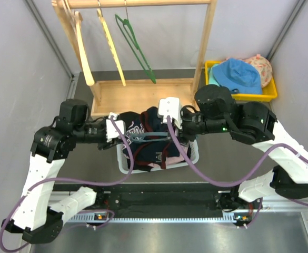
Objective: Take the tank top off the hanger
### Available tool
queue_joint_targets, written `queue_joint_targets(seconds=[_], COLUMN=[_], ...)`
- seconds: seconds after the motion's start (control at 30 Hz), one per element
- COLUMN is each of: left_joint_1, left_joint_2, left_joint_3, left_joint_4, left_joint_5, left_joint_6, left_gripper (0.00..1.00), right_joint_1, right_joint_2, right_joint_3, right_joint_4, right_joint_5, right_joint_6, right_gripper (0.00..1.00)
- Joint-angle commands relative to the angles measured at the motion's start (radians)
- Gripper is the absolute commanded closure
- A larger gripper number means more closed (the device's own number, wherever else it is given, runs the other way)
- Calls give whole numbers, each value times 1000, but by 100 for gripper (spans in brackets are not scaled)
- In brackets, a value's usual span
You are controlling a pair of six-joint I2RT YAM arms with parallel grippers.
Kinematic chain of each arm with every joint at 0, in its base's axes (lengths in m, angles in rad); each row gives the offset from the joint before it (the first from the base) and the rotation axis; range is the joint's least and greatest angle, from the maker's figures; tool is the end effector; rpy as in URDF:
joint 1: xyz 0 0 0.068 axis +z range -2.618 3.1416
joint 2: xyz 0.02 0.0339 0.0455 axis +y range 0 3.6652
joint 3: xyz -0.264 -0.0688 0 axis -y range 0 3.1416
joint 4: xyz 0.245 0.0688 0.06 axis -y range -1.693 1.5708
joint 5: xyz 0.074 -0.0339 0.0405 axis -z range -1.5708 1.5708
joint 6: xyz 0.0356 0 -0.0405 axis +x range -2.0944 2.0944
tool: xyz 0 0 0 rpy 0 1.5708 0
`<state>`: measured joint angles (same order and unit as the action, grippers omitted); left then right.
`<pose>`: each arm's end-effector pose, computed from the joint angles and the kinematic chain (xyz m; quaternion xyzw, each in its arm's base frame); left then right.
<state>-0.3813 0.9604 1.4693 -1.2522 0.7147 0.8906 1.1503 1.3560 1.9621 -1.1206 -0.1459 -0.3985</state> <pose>0.1098 -0.0692 0.4333 0.6226 0.6066 -0.2151 0.4452 0.0875 0.2084 0.5066 -0.6287 0.5901 0.2431 0.4444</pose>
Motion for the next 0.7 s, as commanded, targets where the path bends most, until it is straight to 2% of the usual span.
queue_joint_targets(seconds=[0.0, 0.03, 0.13, 0.17, 0.2, 0.23, 0.37, 0.67], left_joint_1=[-1, -2, -1, -1, -1, -2, 1, 5], left_joint_2=[-12, -17, -22, -22, -22, -26, -28, -28], left_joint_3=[37, 37, 37, 37, 37, 36, 31, 25], left_joint_4=[50, 53, 60, 62, 65, 72, 85, 88], left_joint_5=[39, 42, 35, 34, 32, 31, 34, 23], left_joint_6=[-53, -53, -53, -55, -55, -59, -71, -73], left_gripper=[55, 46, 40, 28, 4, 1, 1, 1], right_joint_1=[9, 9, 9, 9, 9, 9, 9, 9], right_joint_2=[-18, -32, -95, -106, -116, -154, -184, -323], right_joint_3=[-28, -44, -87, -94, -97, -110, -111, -147], right_joint_4=[-33, -25, 31, 42, 48, 47, 31, 74], right_joint_5=[94, 97, 114, 143, 163, 183, 258, 238], right_joint_6=[75, 85, 127, 160, 176, 200, 269, 348], right_gripper=[100, 100, 100, 100, 100, 100, 100, 100])
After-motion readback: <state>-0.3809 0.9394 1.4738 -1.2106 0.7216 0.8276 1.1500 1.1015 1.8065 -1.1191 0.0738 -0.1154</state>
